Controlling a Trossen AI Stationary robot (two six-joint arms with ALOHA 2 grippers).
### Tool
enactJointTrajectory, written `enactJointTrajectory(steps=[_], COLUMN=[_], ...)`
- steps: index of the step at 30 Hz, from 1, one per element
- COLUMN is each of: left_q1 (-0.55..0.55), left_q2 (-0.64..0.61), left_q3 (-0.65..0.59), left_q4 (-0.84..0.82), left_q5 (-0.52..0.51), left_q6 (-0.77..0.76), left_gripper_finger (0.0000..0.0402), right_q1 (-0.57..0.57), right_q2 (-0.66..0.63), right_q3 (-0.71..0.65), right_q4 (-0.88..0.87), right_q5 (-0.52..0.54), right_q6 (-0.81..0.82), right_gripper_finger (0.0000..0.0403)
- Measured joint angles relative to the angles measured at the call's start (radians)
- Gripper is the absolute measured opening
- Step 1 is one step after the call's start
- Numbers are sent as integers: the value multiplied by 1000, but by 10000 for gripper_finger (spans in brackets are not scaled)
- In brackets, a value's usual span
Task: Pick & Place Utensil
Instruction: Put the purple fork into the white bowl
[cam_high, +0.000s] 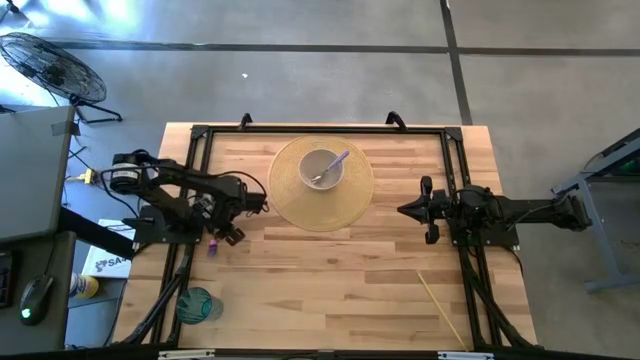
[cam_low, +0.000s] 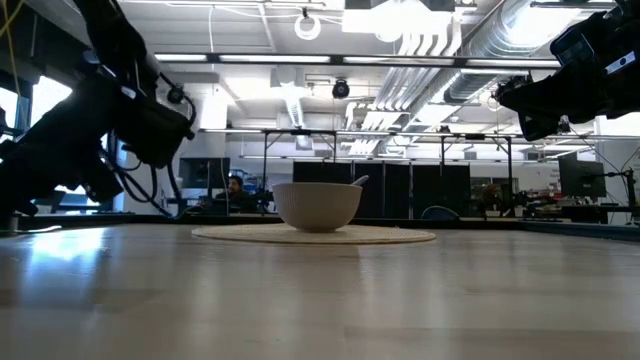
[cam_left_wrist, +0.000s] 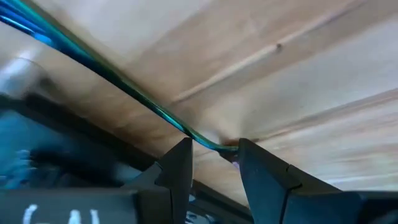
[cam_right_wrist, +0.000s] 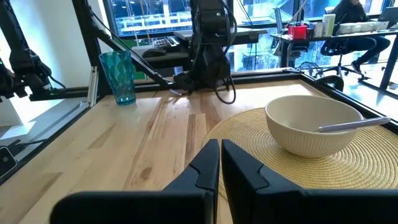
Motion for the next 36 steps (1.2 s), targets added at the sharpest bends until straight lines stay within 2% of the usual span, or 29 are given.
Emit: enactJointTrajectory(steps=[7,18,28,33,36], left_q1=[-1,-34,-175,-230,-240], left_q2=[-1,-1,-4,0,0], left_q3=[-38,37,42,71,81], left_q4=[41,76,107,85,113], left_q5=[29,-61,-87,-145,-140], left_q6=[22,36,-1,7,7], left_gripper_finger=[124,122,46,33,33], right_q1=[0,0,0,0,0], right_q2=[0,0,0,0,0], right_q3=[0,0,0,0,0], right_q4=[0,0,0,0,0], right_q5=[0,0,0,0,0], right_q6=[0,0,0,0,0], right_gripper_finger=[12,12,12,12,12])
